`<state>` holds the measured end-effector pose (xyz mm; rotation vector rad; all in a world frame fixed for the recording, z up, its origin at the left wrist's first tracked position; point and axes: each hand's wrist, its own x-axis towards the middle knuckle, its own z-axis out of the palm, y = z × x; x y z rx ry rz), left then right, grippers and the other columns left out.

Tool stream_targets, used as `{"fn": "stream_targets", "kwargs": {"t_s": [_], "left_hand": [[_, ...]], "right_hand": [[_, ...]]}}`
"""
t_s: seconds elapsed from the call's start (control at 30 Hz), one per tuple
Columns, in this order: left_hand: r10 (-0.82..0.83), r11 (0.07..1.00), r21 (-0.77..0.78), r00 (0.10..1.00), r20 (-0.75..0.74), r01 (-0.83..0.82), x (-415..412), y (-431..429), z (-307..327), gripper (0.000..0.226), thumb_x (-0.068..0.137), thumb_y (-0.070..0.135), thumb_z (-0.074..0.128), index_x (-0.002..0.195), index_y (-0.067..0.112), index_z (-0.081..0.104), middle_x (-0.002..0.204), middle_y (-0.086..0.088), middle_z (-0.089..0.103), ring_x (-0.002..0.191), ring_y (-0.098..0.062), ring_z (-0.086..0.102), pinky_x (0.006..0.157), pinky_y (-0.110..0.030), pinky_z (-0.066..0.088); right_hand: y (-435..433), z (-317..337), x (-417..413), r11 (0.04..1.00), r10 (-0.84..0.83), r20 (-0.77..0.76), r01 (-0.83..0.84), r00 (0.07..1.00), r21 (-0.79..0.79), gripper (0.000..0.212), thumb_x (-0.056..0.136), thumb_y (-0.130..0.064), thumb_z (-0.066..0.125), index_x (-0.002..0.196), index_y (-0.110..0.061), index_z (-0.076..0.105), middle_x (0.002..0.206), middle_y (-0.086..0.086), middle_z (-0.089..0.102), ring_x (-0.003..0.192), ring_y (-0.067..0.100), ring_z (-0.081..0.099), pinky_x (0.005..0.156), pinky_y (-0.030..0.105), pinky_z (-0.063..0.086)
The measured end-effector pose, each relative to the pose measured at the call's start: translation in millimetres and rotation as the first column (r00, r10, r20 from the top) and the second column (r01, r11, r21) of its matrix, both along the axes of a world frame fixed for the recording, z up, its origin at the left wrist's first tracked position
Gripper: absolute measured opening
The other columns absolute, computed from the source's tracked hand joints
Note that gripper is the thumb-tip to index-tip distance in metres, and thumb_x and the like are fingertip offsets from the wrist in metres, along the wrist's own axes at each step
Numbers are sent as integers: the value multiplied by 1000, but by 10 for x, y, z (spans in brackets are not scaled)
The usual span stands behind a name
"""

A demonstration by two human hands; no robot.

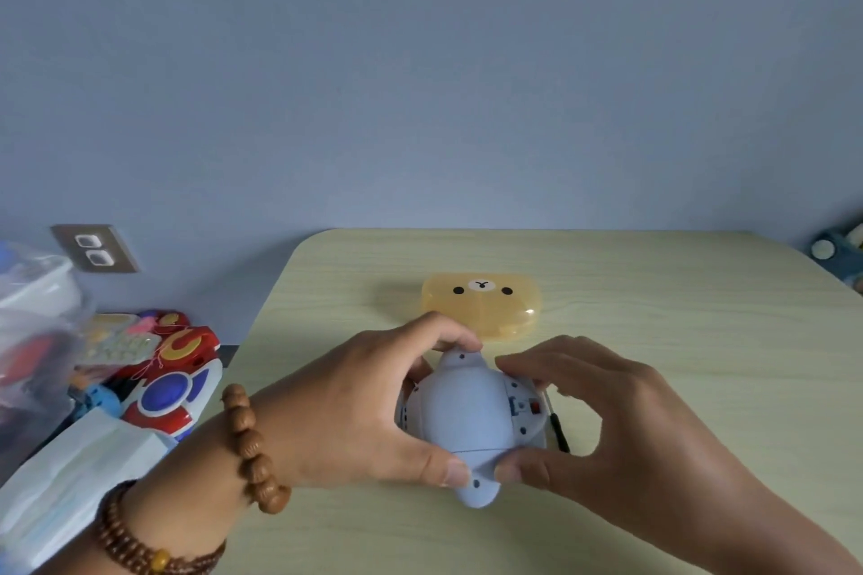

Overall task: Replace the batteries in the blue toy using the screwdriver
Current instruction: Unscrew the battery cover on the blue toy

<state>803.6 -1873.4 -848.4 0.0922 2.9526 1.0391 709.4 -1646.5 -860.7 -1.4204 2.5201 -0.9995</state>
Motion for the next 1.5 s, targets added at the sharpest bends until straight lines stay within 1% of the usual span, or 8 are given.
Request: {"fn": "stream_targets", "kwargs": {"t_s": [0.2,0.6,0.87,1.03,1.17,1.27,1.4,1.5], "left_hand": [[-66,998,-16,996,-57,65,-45,-43,-84,73,67,52,87,131,47,52,140,36,44,128,14,45,104,-15,42],[-22,998,48,995,-99,27,-24,-88,-197,72,68,46,89,133,40,59,136,34,50,126,11,49,100,-11,43],[-9,996,86,995,-100,18,-28,-108,-258,74,66,49,89,133,43,59,139,36,49,127,12,50,97,-12,46],[-5,995,99,995,-100,15,-13,-97,-258,73,68,45,90,134,43,59,140,36,48,126,16,47,93,-4,42],[12,994,111,995,-101,0,2,-99,-277,73,68,43,90,134,43,59,141,34,49,129,15,46,99,-12,46],[21,993,117,995,-98,-10,9,-102,-277,74,68,43,91,134,43,60,141,34,49,130,16,45,104,-18,46],[21,992,123,996,-86,-10,8,-90,-256,73,68,43,91,134,43,59,140,35,49,129,16,45,104,-18,46],[20,993,119,996,-87,-9,7,-87,-247,74,68,45,90,135,43,59,139,37,49,129,18,44,105,-15,44]], "right_hand": [[-45,-80,-2,999,-30,-161,36,986,35,61,68,-77,65,116,-38,67,97,-27,62,91,3,56,76,27,51],[329,-181,-57,951,-211,-135,235,968,201,93,50,-96,52,125,-42,63,122,-36,45,116,-4,47,82,19,44],[245,-307,11,919,-368,-216,389,904,60,6,74,-33,77,77,-36,74,97,-26,63,89,5,64,68,16,45],[290,-236,-2,892,-449,-139,451,883,-14,24,70,-7,82,71,-29,72,78,-22,71,81,-5,65,70,-4,38],[295,-221,8,929,-338,-185,359,923,93,25,78,-49,63,98,-39,74,97,-29,65,87,-4,64,72,9,48],[281,-272,-6,945,-278,-200,305,940,119,30,75,-62,56,88,-44,76,103,-28,63,96,-1,61,74,16,47],[312,-248,-57,952,-290,-173,303,941,51,3,77,-42,73,76,-40,71,97,-30,66,91,-5,62,76,7,41],[371,-114,-67,917,-397,-93,391,913,-77,19,75,-27,84,75,-40,70,83,-28,71,73,-4,67,69,9,48]]}}
